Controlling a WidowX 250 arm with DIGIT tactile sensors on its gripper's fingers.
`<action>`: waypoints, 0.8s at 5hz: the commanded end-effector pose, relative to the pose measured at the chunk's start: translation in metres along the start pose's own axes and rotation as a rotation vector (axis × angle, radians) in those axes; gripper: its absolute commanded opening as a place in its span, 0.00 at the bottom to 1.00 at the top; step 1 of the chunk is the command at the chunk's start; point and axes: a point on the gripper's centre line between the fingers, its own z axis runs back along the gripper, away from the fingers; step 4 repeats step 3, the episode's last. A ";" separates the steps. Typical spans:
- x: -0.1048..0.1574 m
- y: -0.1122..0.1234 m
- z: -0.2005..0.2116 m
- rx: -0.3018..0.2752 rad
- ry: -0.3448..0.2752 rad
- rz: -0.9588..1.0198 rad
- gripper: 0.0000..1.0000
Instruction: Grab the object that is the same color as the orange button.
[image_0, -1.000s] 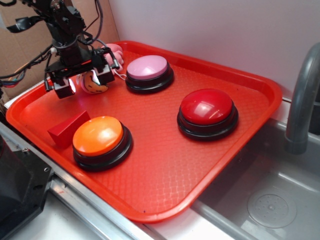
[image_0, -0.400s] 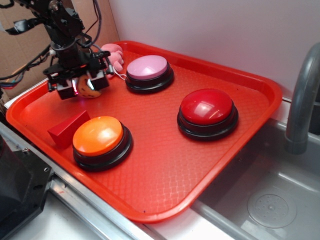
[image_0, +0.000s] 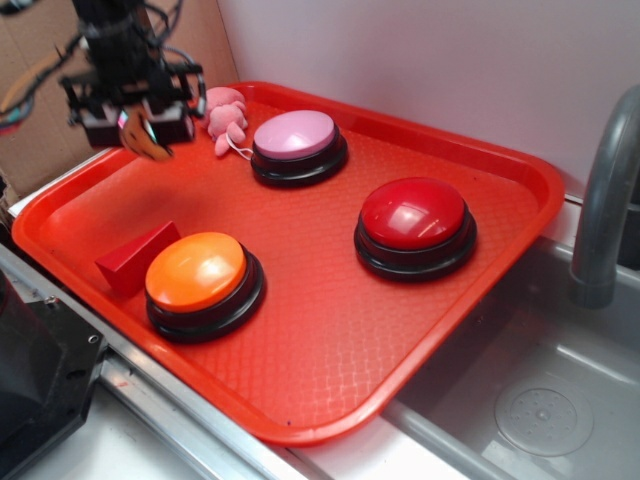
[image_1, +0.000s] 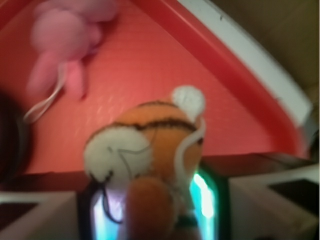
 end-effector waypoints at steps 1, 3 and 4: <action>-0.035 -0.040 0.120 -0.108 0.001 -0.261 0.00; -0.053 -0.040 0.127 -0.139 0.012 -0.286 0.00; -0.053 -0.040 0.127 -0.139 0.012 -0.286 0.00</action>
